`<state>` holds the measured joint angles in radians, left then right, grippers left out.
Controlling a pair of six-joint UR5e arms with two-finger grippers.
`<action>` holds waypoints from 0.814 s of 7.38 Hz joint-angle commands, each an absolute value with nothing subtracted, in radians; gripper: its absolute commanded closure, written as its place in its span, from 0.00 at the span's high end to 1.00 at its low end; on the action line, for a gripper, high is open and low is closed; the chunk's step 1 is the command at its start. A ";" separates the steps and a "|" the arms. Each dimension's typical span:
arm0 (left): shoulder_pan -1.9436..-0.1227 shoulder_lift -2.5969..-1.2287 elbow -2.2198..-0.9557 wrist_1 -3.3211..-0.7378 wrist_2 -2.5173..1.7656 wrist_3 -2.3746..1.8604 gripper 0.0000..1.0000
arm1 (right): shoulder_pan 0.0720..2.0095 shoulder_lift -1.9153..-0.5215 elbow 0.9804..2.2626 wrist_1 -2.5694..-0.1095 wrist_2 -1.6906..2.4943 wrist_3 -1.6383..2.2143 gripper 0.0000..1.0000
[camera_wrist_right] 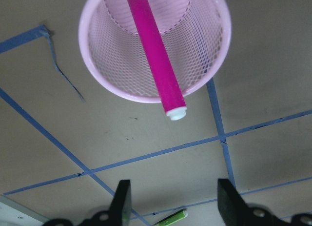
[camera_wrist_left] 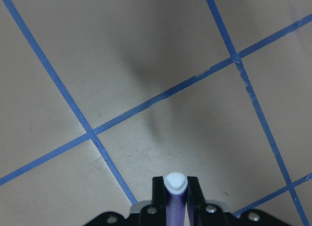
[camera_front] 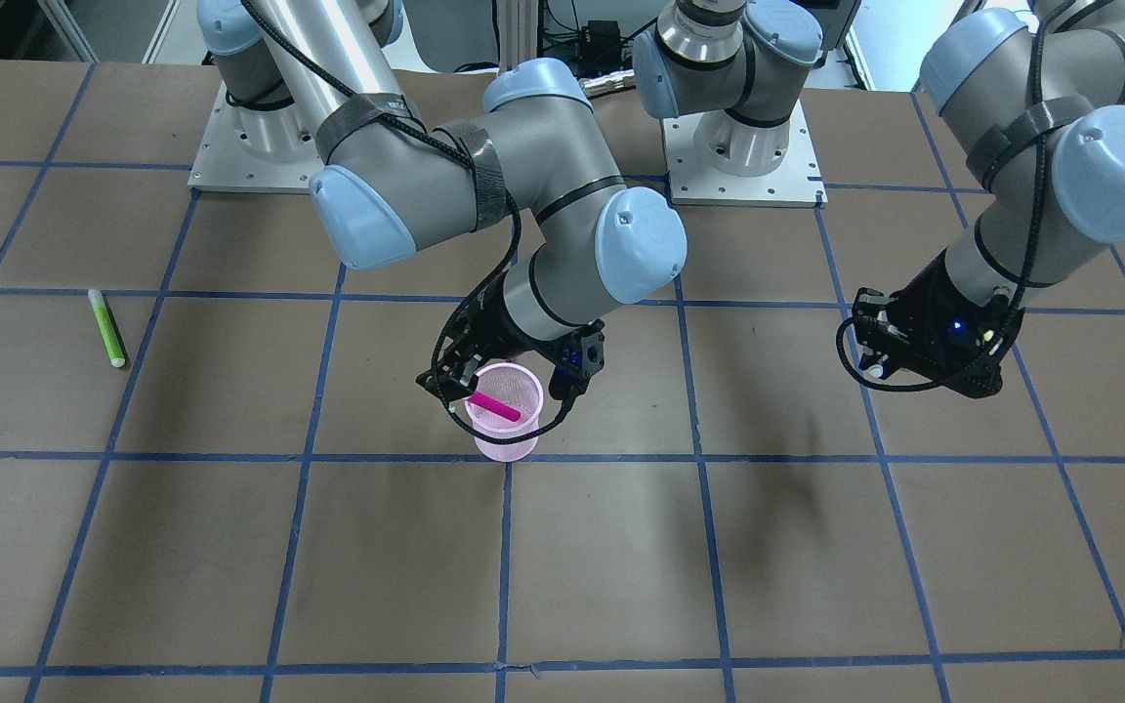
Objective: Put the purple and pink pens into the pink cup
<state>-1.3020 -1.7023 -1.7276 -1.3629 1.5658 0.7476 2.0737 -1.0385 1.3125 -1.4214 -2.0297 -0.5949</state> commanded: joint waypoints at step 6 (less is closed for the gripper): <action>-1.710 -1.663 -1.717 -1.113 1.433 0.179 0.00 | 1.492 -1.440 1.394 -1.353 -1.583 -0.439 1.00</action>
